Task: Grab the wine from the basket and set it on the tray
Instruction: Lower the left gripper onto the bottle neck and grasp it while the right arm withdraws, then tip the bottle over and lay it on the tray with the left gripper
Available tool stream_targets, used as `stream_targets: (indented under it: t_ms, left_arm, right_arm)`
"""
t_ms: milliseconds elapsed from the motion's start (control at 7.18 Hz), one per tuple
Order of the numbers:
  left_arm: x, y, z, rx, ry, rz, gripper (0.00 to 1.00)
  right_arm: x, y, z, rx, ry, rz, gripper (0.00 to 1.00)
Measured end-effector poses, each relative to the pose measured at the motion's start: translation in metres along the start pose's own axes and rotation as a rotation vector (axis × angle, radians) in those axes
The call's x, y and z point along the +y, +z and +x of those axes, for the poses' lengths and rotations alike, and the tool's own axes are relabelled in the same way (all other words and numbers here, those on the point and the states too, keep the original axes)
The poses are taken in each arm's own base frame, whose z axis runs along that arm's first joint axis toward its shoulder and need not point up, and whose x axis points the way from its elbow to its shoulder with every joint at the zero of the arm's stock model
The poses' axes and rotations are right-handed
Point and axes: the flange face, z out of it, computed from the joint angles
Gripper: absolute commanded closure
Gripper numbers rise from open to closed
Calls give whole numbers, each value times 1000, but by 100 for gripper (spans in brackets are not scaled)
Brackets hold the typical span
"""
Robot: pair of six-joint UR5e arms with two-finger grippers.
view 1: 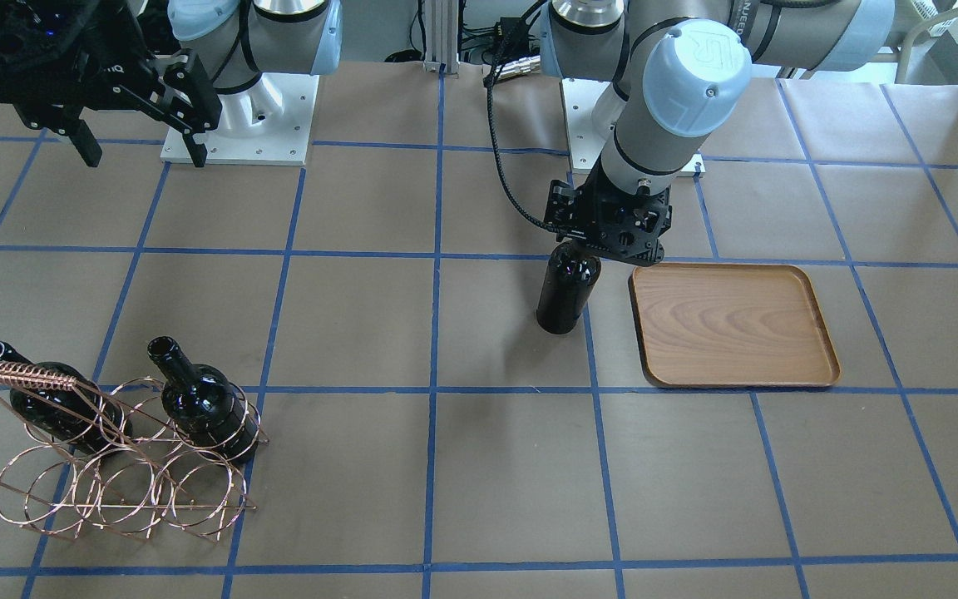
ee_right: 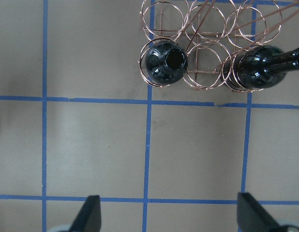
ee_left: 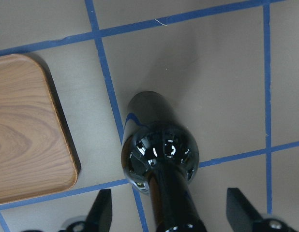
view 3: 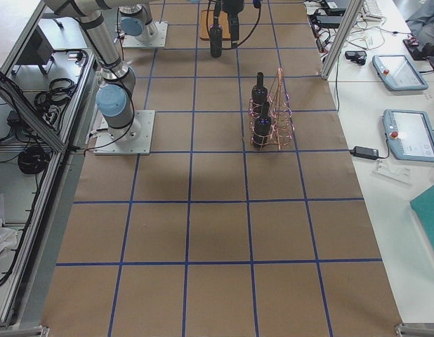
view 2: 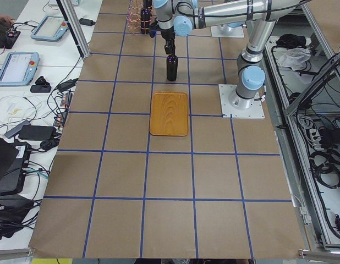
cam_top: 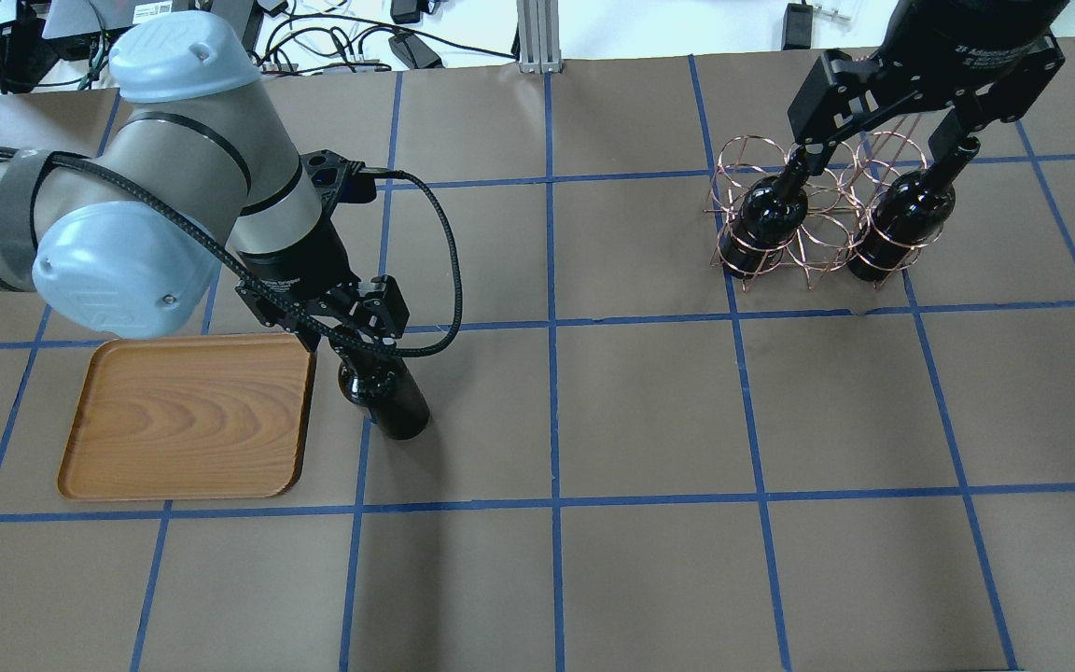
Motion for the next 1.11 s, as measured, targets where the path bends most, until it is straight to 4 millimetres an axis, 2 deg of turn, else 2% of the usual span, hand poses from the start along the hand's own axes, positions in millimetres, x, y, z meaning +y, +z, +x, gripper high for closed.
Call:
stream_targets:
  t_ms: [279, 418, 557, 697, 975, 1115]
  left_arm:
    - [-1, 0, 0, -1, 6, 1, 62]
    - [-1, 0, 0, -1, 6, 1, 62]
    - [-1, 0, 0, -1, 7, 1, 86]
    - [-1, 0, 0, 0, 8, 2, 100]
    - [-2, -10, -3, -17, 6, 19, 100]
    - [-3, -26, -9, -59, 8, 42, 100]
  right_arm:
    - [-5, -3, -13, 1, 32, 66, 0]
    - [-3, -3, -31, 2, 41, 78, 0]
    - [-1, 0, -47, -3, 33, 81, 0]
    - [0, 1, -54, -7, 26, 79, 0]
    - [0, 2, -58, -11, 20, 80, 0]
    - [0, 1, -58, -14, 17, 82, 0]
